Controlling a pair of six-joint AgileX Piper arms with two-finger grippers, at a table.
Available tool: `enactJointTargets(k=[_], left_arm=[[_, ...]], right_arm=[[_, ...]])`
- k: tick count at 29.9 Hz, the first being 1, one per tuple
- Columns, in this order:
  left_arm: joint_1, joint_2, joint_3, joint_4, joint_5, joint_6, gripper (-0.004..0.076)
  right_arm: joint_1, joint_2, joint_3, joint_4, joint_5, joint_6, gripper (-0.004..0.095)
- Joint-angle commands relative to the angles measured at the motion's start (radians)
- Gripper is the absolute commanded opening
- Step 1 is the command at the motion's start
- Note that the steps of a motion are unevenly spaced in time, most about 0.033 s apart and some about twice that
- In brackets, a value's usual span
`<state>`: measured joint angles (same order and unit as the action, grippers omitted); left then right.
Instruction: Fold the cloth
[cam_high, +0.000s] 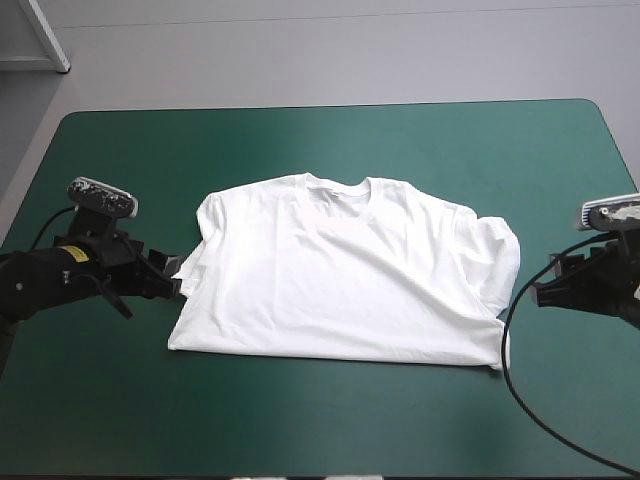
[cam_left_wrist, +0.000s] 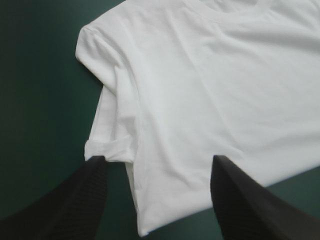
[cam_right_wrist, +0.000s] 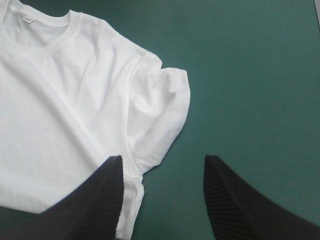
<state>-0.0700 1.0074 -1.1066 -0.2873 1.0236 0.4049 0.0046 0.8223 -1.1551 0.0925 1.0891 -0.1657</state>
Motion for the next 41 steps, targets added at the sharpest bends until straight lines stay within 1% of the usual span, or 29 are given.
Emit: enactJointTargets(k=[1,5,8,10,15,17,25,30,33,36,38,39,41], left_arm=[[0.003,-0.078,0.016,-0.034,-0.027,-0.069,0.0417],[0.003,-0.147,0.117,-0.026,-0.051,-0.128,0.0417],[0.003,-0.156,0.207,-0.027,-0.077,-0.142,0.0417],[0.003,-0.152,0.268,-0.027,-0.124,-0.153,0.0417],[0.003,-0.107,0.417,-0.001,-0.293,-0.194,0.0417],[0.003,-0.062,0.445,0.022,-0.322,-0.212,0.0417],[0.003,0.118,0.459,0.025,-0.384,-0.201,0.0417],[0.003,0.199,0.459,0.029,-0.38,-0.164,0.0417],[0.003,0.243,0.459,0.023,-0.371,-0.149,0.0417],[0.003,0.281,0.459,0.021,-0.338,-0.124,0.0409],[0.003,0.295,0.459,0.021,-0.324,-0.105,0.0356],[0.003,0.297,0.459,0.021,-0.323,-0.098,0.0308],[0.003,0.297,0.459,0.021,-0.325,-0.09,0.0183]], right_arm=[[-0.006,-0.057,0.007,0.019,-0.028,0.007,0.0468],[-0.006,-0.116,0.082,0.02,-0.078,0.055,0.0468],[-0.006,-0.151,0.16,0.051,-0.116,0.067,0.0468],[-0.006,-0.156,0.209,0.071,-0.131,0.067,0.0468],[-0.006,-0.152,0.307,0.075,-0.176,0.065,0.0468],[-0.006,-0.152,0.34,0.076,-0.197,0.065,0.0468],[-0.006,-0.152,0.396,0.106,-0.25,0.046,0.0466],[-0.006,-0.152,0.398,0.106,-0.256,0.04,0.0462],[-0.006,-0.152,0.399,0.095,-0.261,0.04,0.0431],[-0.006,-0.152,0.399,0.078,-0.261,0.04,0.0389],[-0.006,-0.152,0.399,0.065,-0.245,0.04,0.0364],[-0.006,-0.152,0.401,0.058,-0.24,0.04,0.0359],[-0.006,-0.152,0.412,0.06,-0.236,0.04,0.0356]])
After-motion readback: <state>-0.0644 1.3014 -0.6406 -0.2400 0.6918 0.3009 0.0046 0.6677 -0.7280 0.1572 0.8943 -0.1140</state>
